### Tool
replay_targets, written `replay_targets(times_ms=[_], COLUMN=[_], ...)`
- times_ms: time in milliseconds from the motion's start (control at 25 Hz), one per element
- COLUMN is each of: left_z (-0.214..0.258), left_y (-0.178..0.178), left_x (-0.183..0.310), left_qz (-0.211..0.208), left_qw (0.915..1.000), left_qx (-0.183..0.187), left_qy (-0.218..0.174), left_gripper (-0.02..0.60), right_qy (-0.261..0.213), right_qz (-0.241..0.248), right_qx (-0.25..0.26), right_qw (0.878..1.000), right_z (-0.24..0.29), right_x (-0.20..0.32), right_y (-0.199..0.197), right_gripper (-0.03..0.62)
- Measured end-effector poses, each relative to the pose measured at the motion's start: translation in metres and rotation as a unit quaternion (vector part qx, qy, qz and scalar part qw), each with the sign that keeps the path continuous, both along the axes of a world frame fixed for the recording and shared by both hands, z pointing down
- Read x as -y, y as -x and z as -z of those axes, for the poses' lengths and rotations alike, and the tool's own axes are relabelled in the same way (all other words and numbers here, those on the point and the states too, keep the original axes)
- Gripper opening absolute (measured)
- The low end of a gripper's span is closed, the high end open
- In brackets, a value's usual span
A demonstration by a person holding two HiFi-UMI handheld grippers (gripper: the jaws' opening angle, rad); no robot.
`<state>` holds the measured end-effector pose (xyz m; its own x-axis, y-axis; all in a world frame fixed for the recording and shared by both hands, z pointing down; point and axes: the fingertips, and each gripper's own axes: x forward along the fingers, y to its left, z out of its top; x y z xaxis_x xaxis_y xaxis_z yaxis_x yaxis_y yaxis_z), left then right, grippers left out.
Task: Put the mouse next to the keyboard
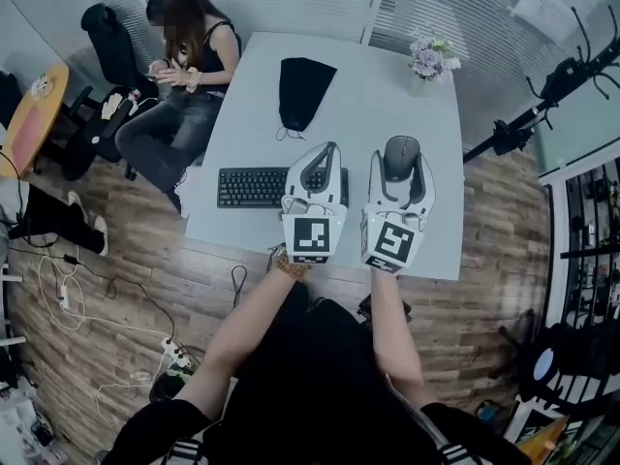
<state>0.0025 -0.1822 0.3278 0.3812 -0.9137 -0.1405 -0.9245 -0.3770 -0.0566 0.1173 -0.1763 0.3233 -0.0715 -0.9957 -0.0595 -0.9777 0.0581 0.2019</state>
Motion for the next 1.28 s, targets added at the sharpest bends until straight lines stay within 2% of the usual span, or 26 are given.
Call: replay_targets(times_ms=[400, 760, 1280], left_z=[-0.021, -0.039, -0.068], left_y=[0.014, 0.009, -0.005], left_x=[0.034, 0.063, 0.081], left_qz=[-0.009, -0.009, -0.023], left_qw=[0.9999, 0.9997, 0.9990], left_qx=[0.000, -0.003, 0.000], left_qy=[0.010, 0.021, 0.039], left_gripper=[0.012, 0.012, 0.012], right_qy=[0.008, 0.020, 0.054], right_qz=[-0.002, 0.000, -0.011], right_qx=[-0.009, -0.006, -0.001], right_qw=[1.000, 1.000, 0.998], right_z=[-0.015, -0.029, -0.069], right_x=[0.033, 0.067, 0.084], right_y=[0.021, 0.016, 0.001], right_gripper=[0.295, 0.295, 0.295])
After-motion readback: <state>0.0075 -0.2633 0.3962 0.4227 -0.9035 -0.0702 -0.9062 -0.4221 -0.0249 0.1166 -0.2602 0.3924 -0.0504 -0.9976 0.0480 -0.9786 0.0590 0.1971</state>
